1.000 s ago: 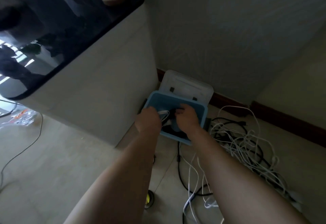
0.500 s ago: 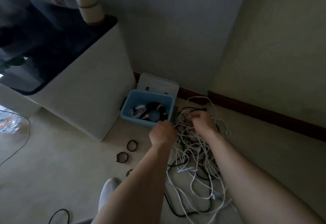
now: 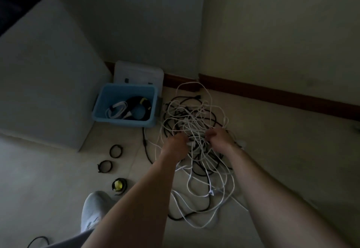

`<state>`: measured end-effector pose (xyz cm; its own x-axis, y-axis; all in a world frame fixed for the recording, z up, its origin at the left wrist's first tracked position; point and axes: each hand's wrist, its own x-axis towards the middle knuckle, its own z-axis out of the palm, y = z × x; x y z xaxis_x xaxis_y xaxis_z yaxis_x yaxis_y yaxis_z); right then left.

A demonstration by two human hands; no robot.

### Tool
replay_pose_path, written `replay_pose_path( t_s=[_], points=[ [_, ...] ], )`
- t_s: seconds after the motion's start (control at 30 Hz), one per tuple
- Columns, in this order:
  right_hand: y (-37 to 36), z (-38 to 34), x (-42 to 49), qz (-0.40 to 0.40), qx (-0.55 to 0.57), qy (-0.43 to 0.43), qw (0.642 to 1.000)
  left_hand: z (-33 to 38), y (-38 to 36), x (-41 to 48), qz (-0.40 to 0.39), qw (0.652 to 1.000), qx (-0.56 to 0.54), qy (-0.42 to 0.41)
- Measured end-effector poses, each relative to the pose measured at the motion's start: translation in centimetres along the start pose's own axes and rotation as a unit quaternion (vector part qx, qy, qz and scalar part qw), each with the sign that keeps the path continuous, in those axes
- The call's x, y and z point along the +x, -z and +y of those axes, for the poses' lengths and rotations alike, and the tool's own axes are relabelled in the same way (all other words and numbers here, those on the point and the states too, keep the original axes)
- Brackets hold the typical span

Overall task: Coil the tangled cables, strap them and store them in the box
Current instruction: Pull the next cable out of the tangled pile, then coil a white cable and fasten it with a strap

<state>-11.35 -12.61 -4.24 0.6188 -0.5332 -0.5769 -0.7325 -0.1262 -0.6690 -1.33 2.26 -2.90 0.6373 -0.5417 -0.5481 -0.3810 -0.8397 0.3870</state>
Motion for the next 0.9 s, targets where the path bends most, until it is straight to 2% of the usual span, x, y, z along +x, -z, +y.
replay_pose_path(
  t_s=[0.13,0.3,0.43,0.5,0.57,0.67,0.83,0.9],
  points=[
    [-3.0,1.6,1.4,-0.018,-0.052,0.018,0.998,-0.1,-3.3,2.0,-0.001,0.999,-0.051,-0.005],
    [-5.2,2.2,1.9,0.033,-0.066,0.012,0.997,-0.6,-4.5,3.3,-0.023,0.997,-0.073,0.014],
    [-5.8,1.6,1.5,0.019,-0.092,0.017,0.995,-0.5,-3.8,3.1,-0.043,0.998,-0.047,0.009],
    [-5.5,0.7,1.1,-0.003,-0.017,0.018,1.000,-0.4,-3.0,2.4,-0.025,1.000,0.012,0.007],
    [-4.8,-0.4,0.3,-0.003,0.061,0.031,0.998,-0.1,-1.8,1.2,0.032,0.997,0.073,0.005],
    [-2.8,-2.8,-2.0,-0.023,0.131,0.073,0.988,1.1,0.6,-0.9,0.097,0.985,0.122,-0.079],
    [3.8,-8.7,-8.7,-0.063,0.189,0.134,0.971,4.1,7.1,-4.9,0.151,0.979,0.052,-0.127],
    [6.4,-11.3,-11.0,-0.083,0.254,0.149,0.952,5.2,9.6,-6.7,0.169,0.973,0.027,-0.154]
  ],
)
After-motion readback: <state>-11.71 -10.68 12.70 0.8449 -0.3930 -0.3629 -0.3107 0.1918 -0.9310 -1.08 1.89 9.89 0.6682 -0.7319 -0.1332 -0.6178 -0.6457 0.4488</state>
